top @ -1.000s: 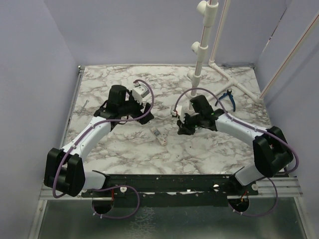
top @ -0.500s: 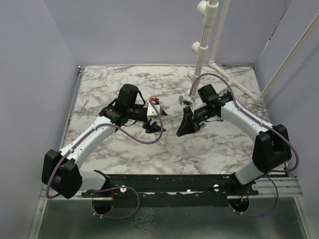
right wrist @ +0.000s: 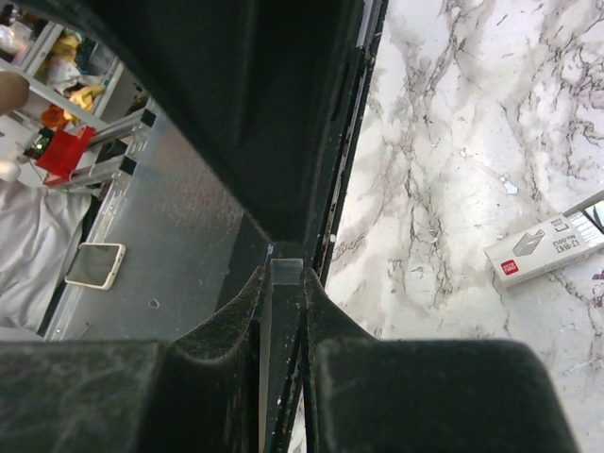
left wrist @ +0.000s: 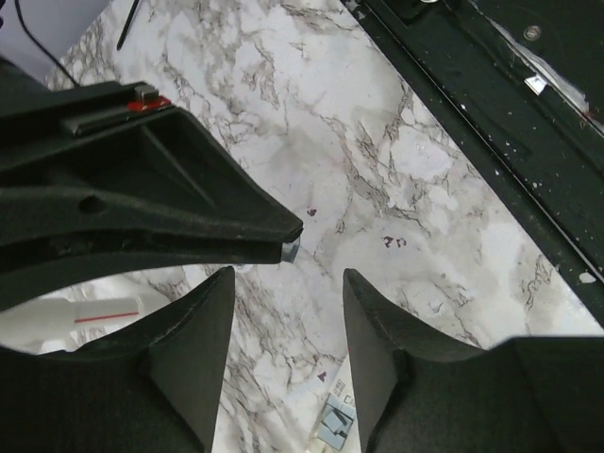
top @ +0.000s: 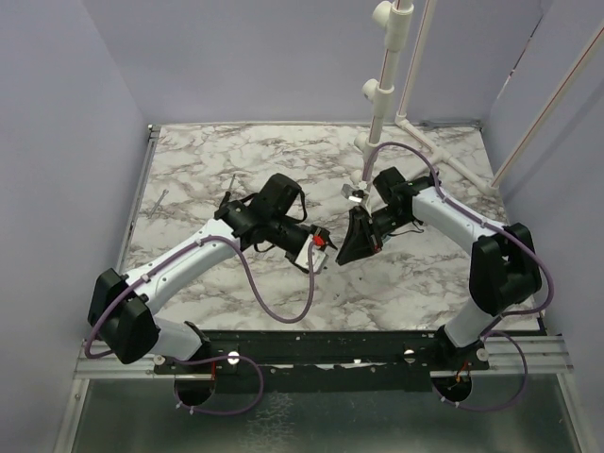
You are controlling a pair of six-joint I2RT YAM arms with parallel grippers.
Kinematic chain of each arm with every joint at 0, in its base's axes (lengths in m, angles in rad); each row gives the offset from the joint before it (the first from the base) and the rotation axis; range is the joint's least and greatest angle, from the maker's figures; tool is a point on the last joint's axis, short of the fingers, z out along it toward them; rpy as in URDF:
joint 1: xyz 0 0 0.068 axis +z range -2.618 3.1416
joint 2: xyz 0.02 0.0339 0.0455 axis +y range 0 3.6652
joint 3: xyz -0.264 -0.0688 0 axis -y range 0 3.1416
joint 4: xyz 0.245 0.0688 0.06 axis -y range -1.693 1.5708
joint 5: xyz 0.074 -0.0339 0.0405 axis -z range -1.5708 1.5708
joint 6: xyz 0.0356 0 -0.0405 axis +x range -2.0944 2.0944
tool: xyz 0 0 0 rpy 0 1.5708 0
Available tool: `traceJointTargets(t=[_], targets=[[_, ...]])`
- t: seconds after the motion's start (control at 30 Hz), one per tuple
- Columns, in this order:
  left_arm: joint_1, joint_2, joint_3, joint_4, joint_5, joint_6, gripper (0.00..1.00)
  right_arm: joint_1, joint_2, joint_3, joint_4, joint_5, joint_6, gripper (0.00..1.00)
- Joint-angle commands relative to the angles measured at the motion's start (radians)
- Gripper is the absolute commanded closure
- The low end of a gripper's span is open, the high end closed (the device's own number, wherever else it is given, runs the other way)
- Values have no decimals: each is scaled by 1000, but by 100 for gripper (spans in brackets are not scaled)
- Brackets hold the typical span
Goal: Load the staples into the stapler
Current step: Pick up the staple from the center of the board.
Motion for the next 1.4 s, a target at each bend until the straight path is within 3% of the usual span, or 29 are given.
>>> traceJointTargets(t=[0.0, 0.2, 0.5, 1.37], targets=[[-28, 11, -15, -50, -17, 149, 52, -1, 31, 26, -65, -56, -64, 86], [-51, 34, -6, -46, -21, 153, 61, -1, 40, 24, -72, -56, -81, 86], [-69, 50, -9, -15, -22, 136, 63, -1, 40, 22, -70, -49, -83, 86], [-83, 62, -31, 33, -40, 126, 84, -11, 39, 12, -36, -57, -53, 86]])
